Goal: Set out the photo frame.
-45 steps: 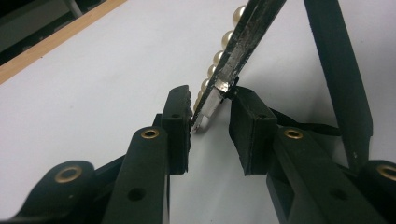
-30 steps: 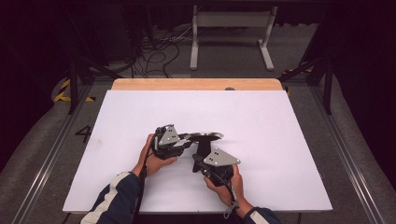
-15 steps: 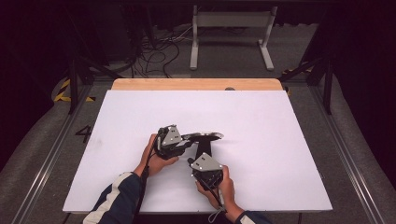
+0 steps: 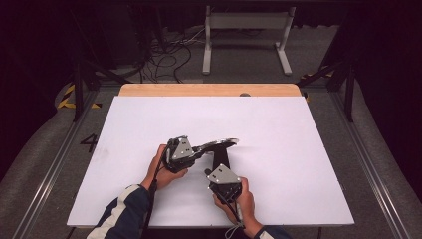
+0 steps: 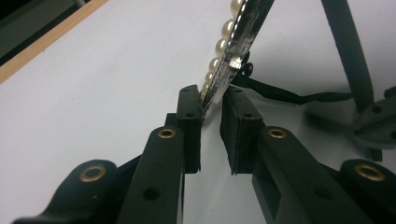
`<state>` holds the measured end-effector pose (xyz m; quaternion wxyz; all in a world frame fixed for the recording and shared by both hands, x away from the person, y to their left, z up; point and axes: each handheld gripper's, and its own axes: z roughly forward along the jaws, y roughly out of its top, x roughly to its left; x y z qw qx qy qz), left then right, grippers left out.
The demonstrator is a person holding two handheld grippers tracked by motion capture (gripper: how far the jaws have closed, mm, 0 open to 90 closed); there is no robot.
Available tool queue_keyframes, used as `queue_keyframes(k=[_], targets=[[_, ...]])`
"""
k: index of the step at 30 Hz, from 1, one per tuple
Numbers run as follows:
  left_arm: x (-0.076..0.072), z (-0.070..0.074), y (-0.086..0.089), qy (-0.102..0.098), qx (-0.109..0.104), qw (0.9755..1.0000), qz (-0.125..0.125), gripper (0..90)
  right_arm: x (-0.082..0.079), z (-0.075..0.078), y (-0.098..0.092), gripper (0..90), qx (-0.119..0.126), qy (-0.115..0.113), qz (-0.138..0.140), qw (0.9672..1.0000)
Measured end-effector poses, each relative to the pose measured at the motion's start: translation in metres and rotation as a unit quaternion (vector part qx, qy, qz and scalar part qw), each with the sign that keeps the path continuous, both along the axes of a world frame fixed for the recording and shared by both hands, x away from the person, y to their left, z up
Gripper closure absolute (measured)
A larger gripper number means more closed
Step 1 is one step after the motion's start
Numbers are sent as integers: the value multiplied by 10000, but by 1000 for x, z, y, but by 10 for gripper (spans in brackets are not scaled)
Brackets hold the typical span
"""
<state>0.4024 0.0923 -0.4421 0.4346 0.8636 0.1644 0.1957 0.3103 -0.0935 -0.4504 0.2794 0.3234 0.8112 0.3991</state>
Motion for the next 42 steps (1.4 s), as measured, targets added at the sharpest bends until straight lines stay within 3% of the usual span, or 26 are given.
queue_keyframes(k=[6, 11, 15, 19, 24, 32, 42], targets=[[-2, 1, 1, -2, -3, 10000, -21, 800, 1, 0, -5, 900, 76, 38, 38, 10000], [0, 1, 0, 75, -284, 9996, -34, 759, 2, -2, -6, 900, 127, 177, 107, 9997], [2, -2, -4, 239, -452, 9987, -67, 675, 5, -5, -7, 900, 285, 345, 102, 9989], [5, -6, -7, 350, -471, 9983, 51, 678, 7, -7, -7, 900, 448, 518, 76, 9976], [9, -9, -5, 496, -493, 9975, 100, 744, 6, -8, -5, 900, 369, 445, 34, 9983], [5, -6, -7, 301, -287, 9991, 57, 770, 6, -8, -8, 900, 358, 446, -61, 9983], [2, -5, -5, 279, -198, 9994, -30, 778, 8, -8, -15, 900, 418, 559, -79, 9975]])
